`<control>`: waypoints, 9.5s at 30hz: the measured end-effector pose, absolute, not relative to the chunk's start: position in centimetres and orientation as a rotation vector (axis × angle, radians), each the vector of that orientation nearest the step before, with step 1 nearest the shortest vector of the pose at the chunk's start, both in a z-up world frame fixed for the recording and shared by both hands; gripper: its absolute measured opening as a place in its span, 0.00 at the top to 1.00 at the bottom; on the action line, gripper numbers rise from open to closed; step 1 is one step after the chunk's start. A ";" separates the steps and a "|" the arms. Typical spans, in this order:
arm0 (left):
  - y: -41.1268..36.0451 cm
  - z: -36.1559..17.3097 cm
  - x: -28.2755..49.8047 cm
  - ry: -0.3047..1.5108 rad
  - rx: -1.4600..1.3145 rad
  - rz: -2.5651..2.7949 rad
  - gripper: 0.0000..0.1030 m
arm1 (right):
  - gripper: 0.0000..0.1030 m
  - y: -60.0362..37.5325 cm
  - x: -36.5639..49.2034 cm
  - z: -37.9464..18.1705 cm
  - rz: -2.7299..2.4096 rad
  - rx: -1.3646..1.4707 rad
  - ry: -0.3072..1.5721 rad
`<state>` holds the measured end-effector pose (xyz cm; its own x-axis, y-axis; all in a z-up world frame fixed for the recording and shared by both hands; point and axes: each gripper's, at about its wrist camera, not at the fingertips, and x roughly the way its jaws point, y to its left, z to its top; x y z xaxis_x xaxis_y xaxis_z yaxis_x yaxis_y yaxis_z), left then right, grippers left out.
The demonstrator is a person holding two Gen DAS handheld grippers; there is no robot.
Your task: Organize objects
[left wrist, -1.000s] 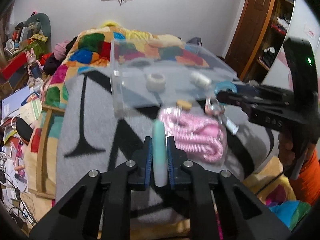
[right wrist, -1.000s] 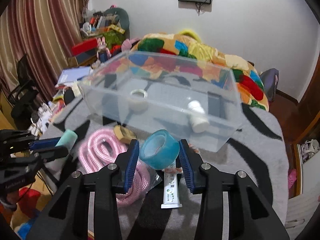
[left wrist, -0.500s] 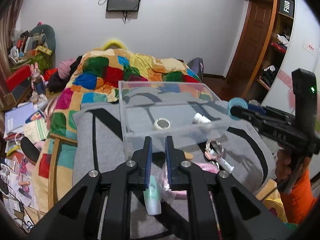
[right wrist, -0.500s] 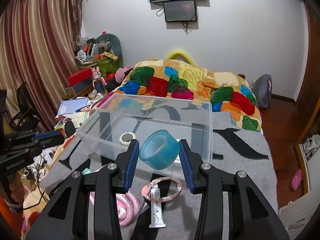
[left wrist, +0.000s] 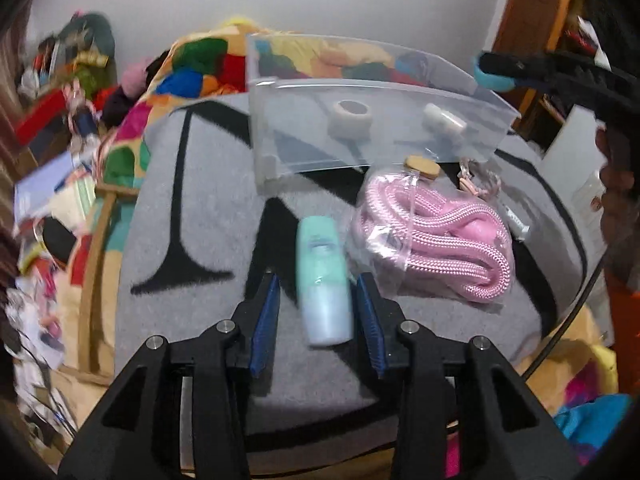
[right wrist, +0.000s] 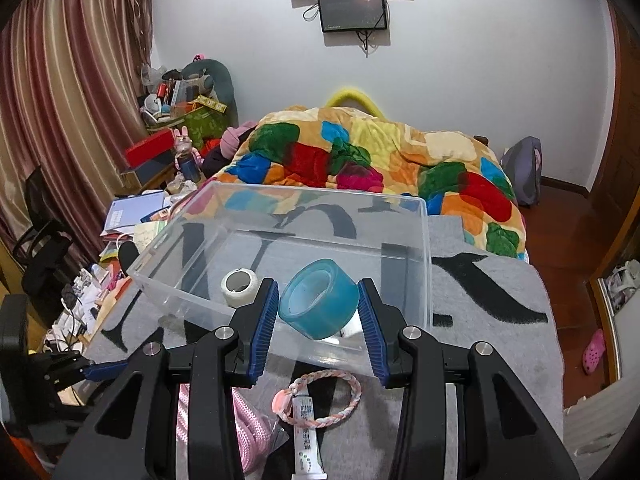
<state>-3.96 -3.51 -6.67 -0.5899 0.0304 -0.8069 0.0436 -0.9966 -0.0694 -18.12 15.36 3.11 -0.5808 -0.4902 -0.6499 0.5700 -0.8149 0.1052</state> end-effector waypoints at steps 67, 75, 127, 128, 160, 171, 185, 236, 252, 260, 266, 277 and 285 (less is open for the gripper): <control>1.3 -2.4 -11.1 0.053 1.419 -2.930 0.47 | 0.45 19.8 -16.8 -3.3 -2.293 1.155 0.182; 2.2 -4.7 -12.6 0.049 1.479 -2.909 0.50 | 0.67 19.1 -18.2 -5.9 -2.292 1.214 0.157; -4.7 0.9 -15.8 0.241 1.171 -2.916 0.76 | 0.95 13.4 -20.7 4.5 -2.294 0.914 0.109; -4.8 0.6 -16.0 0.250 1.185 -2.912 0.76 | 0.95 13.1 -20.9 3.8 -2.280 0.935 0.112; -3.1 -4.6 -5.3 0.234 1.429 -2.801 0.31 | 0.53 15.9 -14.0 -2.3 -2.191 1.009 0.430; -2.6 -5.8 -3.9 0.330 1.513 -2.791 0.31 | 0.53 14.0 -9.5 -4.4 -2.134 0.908 0.584; -0.3 -7.2 -7.1 0.328 1.556 -2.715 0.02 | 0.46 18.2 -11.5 -4.1 -2.151 0.959 0.446; -4.7 3.4 -13.7 0.278 1.031 -2.966 0.49 | 0.85 14.2 -20.1 3.4 -2.314 0.906 0.122; -5.0 -0.7 -18.7 0.281 1.248 -2.879 0.49 | 0.85 10.3 -22.9 -1.5 -2.180 1.089 0.207; -4.4 1.3 -16.2 0.258 1.158 -2.923 0.49 | 0.85 12.2 -20.9 1.2 -2.225 1.003 0.214; -3.5 2.5 -13.3 0.205 1.080 -2.959 0.37 | 0.71 14.2 -18.7 3.5 -2.282 0.916 0.199; -2.1 1.9 -8.6 0.192 0.954 -2.979 0.09 | 0.39 17.4 -14.0 4.3 -2.356 0.797 0.180; -1.3 0.8 -6.7 0.200 0.957 -2.976 0.08 | 0.25 17.9 -12.0 3.4 -2.364 0.766 0.176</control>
<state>-6.71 -1.28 0.84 -0.8131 0.0301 -0.5813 0.0480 -0.9918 -0.1184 -11.97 17.93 3.43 -0.6260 -0.5355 -0.5669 0.6134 -0.7870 0.0660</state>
